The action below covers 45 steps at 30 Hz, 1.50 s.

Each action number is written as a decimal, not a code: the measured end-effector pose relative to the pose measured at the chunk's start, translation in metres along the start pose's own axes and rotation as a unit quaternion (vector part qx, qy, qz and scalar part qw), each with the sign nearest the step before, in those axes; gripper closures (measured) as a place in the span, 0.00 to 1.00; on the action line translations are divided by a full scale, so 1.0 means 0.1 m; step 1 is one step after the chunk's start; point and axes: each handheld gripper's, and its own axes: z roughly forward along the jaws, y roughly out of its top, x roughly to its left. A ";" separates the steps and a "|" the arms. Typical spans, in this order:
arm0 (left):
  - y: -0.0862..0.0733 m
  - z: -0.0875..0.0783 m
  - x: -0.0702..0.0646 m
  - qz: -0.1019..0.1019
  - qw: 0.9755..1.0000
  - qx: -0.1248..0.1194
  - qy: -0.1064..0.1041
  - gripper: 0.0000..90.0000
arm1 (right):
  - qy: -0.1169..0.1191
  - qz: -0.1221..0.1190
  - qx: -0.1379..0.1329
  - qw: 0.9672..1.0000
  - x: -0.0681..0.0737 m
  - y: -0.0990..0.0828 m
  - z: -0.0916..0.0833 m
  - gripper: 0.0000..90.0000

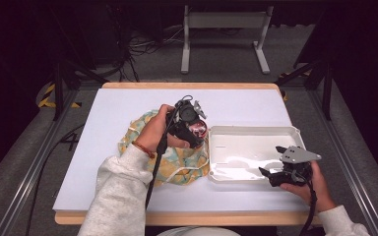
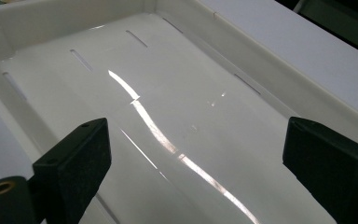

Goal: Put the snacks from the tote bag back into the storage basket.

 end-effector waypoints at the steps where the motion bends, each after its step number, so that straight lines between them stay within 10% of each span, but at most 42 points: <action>1: 0.01 0.01 -0.01 0.002 1.000 0.001 -0.003 0.28 | 0.000 0.000 -0.001 1.000 0.00 0.00 0.00 0.09; 45: 0.48 0.59 -0.41 0.051 0.996 -0.004 -0.072 0.28 | 0.005 -0.002 0.002 1.000 -0.01 -0.01 0.00 0.09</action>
